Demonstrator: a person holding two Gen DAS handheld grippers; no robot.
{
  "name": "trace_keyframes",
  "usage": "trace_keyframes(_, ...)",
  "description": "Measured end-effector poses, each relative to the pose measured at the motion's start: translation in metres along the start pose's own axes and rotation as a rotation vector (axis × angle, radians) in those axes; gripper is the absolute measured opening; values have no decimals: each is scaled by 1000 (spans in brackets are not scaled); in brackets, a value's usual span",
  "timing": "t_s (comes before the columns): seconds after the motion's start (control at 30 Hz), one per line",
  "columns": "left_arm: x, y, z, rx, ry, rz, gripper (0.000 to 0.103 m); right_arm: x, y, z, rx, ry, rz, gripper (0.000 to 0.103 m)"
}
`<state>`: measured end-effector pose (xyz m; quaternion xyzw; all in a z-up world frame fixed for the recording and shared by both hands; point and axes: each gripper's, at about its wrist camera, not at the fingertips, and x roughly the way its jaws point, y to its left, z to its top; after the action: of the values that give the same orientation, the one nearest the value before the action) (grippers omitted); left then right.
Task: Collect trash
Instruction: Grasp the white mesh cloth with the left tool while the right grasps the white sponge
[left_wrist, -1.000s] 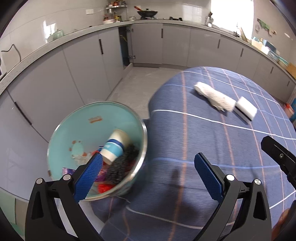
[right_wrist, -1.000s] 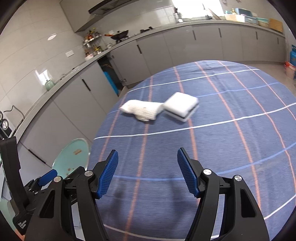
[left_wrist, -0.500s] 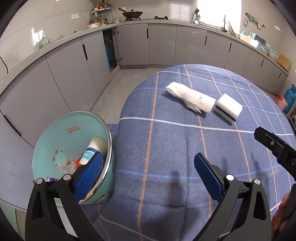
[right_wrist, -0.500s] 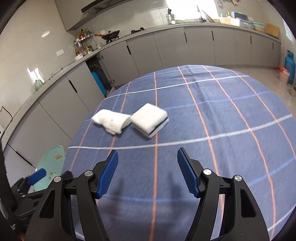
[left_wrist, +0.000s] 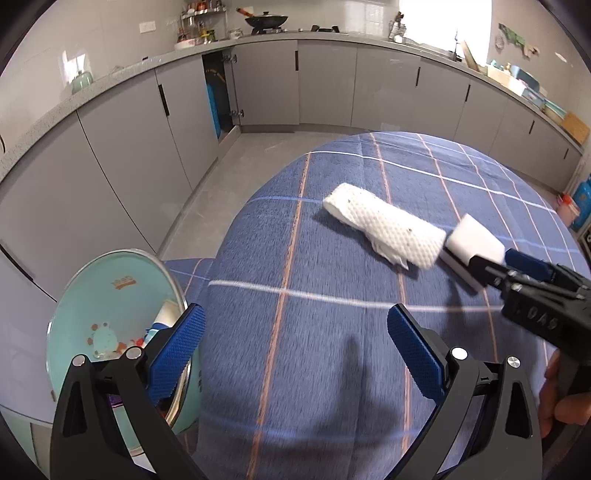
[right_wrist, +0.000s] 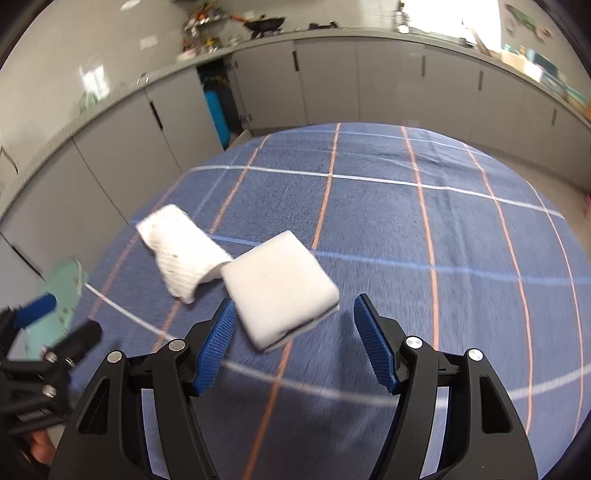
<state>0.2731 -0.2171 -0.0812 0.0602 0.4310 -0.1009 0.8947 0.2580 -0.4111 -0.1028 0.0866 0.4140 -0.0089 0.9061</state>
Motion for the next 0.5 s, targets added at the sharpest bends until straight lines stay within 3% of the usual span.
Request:
trace_keyframes(0.13,10,-3,8,-14,8,13,97,12,-3,8,-23,38,67,68)
trace_keyframes(0.3,17,-5,19,-54,3,23,97,15,-7,14,-15,53,162,55)
trace_keyframes(0.43,20,-9,27,-62,-4,34,97,13,-3,15,-44,48,163,50)
trace_keyframes(0.5,21,-12,30,-66,-7,31,97,8,-11,15,-2,25,163,49)
